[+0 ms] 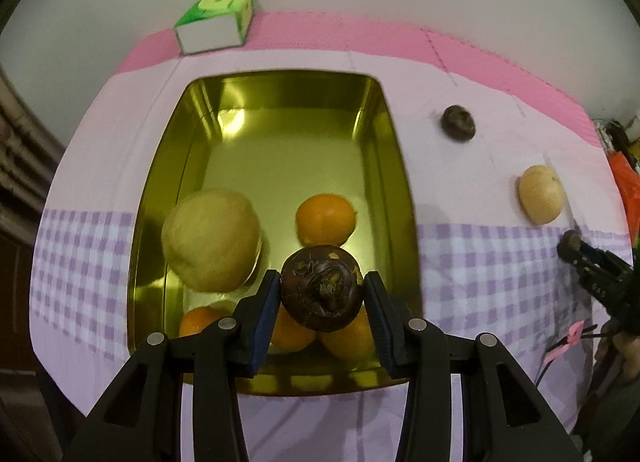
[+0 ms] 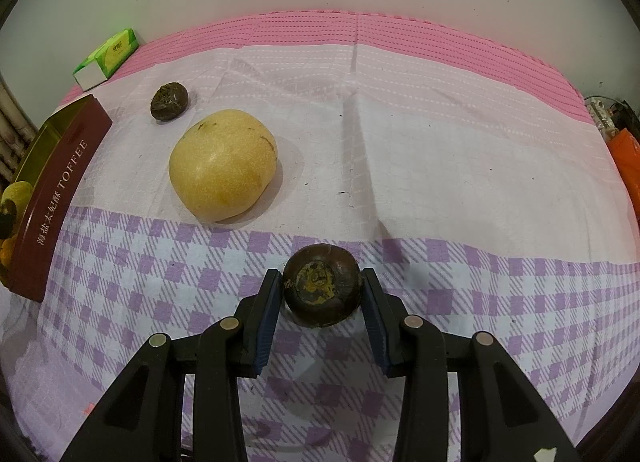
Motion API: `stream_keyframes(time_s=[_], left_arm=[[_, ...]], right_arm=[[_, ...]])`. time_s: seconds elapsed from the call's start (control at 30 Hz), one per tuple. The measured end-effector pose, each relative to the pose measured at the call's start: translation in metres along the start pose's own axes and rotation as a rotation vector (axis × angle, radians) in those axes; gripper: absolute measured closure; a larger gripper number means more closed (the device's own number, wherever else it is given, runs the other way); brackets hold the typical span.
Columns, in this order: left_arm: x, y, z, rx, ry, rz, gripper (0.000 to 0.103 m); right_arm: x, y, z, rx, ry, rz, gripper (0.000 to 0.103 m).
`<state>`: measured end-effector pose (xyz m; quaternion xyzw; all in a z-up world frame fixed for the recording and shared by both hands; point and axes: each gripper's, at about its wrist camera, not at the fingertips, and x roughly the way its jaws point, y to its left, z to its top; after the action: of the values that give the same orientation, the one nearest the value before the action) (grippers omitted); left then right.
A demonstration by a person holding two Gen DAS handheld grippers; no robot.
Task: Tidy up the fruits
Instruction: 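Carry the dark brown fruit with the left gripper over the tin tray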
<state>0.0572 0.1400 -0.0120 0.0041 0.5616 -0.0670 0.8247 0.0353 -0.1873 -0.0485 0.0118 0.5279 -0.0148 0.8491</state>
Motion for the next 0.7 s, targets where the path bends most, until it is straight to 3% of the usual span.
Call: stream_keyframes(time_s=[0.7], left_arm=[[0.0088, 0.0012, -0.0076, 0.020, -0.006, 0.041, 0.059]], right_arm=[[0.0002, 0.0004, -0.0001, 0.002, 0.000, -0.002, 0.065]])
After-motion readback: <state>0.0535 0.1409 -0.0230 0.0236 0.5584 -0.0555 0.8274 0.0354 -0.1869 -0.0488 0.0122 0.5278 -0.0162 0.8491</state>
